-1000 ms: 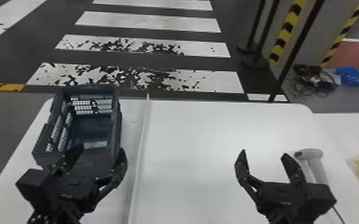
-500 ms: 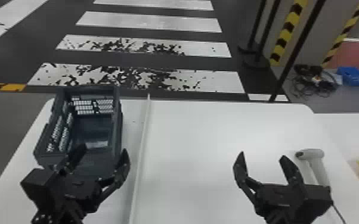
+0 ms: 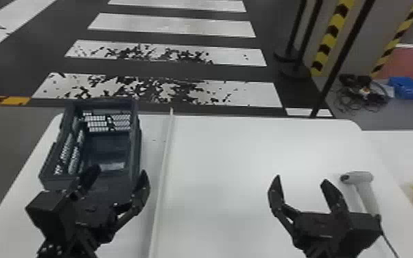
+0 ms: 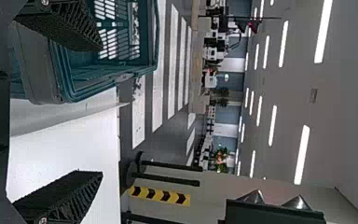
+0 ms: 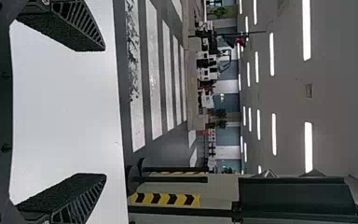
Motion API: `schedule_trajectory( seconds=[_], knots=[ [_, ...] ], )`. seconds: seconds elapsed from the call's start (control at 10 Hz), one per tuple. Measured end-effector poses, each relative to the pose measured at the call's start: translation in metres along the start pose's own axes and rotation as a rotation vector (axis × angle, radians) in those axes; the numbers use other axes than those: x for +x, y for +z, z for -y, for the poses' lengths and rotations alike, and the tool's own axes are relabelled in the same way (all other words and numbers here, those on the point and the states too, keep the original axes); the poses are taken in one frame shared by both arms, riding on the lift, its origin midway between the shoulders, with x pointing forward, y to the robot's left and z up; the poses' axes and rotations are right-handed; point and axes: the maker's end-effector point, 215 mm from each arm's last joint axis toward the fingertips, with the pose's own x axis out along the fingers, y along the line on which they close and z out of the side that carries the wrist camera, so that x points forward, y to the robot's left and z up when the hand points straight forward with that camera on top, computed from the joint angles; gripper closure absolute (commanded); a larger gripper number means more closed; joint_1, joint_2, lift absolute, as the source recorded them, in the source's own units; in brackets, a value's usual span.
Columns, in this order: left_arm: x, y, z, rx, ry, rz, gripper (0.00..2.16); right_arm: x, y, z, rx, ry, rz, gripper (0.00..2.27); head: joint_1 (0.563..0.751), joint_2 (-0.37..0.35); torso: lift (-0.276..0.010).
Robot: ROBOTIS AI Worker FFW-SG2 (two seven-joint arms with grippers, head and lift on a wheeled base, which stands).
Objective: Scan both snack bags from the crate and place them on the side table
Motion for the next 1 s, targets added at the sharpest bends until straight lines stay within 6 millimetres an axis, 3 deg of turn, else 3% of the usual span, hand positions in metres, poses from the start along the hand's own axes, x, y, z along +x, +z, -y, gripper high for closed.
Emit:
schedule_trajectory(
  seconds=[1.0],
  knots=[
    [-0.0001,0.0031,0.0029,-0.003,-0.004,0.004,0.06,-0.0032,-0.0018,-0.0023,0.003,0.004,-0.005,0.02,0.695,-0.067,-0.095]
  ],
)
